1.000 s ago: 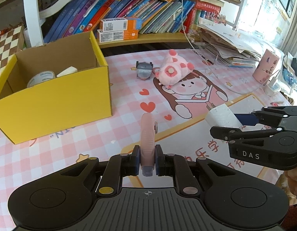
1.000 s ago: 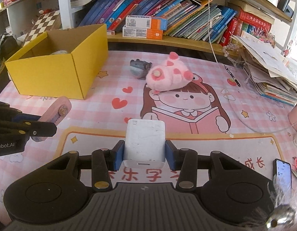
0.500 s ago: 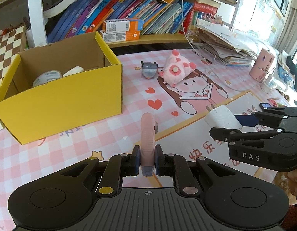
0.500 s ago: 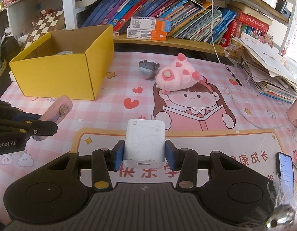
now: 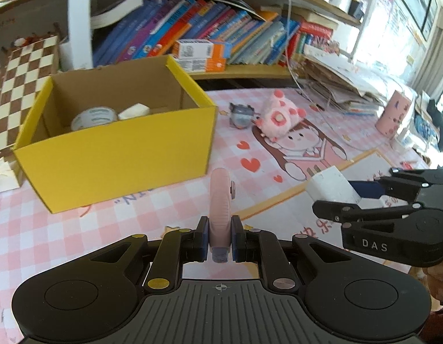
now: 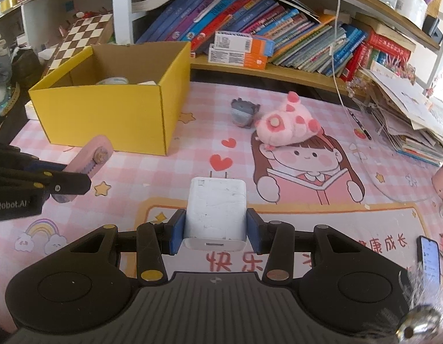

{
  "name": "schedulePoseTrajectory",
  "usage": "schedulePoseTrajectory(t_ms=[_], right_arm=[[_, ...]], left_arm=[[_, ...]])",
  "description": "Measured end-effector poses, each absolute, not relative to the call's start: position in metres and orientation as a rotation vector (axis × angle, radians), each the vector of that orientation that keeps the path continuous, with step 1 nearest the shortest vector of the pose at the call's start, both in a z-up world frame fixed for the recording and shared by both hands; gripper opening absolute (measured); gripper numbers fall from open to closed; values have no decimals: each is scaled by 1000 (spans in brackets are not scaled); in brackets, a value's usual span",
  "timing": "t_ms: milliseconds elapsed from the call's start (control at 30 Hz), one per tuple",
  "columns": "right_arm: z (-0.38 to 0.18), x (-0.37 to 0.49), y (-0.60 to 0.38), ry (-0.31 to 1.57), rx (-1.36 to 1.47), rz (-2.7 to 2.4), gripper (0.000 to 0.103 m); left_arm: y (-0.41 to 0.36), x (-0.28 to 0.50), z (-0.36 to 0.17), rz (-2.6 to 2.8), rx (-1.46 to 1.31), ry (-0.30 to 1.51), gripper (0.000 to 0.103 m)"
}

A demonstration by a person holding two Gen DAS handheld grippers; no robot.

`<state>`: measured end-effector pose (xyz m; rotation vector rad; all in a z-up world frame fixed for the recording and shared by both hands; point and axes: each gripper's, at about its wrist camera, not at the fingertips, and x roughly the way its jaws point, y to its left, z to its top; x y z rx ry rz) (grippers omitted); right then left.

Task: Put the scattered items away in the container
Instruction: 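Carry the lip-balm tube and charger over the yellow box with both tools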

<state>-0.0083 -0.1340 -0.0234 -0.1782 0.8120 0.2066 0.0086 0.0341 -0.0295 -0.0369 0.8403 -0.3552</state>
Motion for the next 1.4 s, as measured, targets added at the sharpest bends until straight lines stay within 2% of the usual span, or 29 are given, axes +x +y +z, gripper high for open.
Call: schedulePoseTrajectory(t_ms=[967,1400], right_arm=[[1,15,-80,840,-269,379,42],[28,30,-66,776,-281,464,42]], left_arm=[[112,-2,-20,-250,-271,763,13],[126,0,3,-211,-302,684,13]])
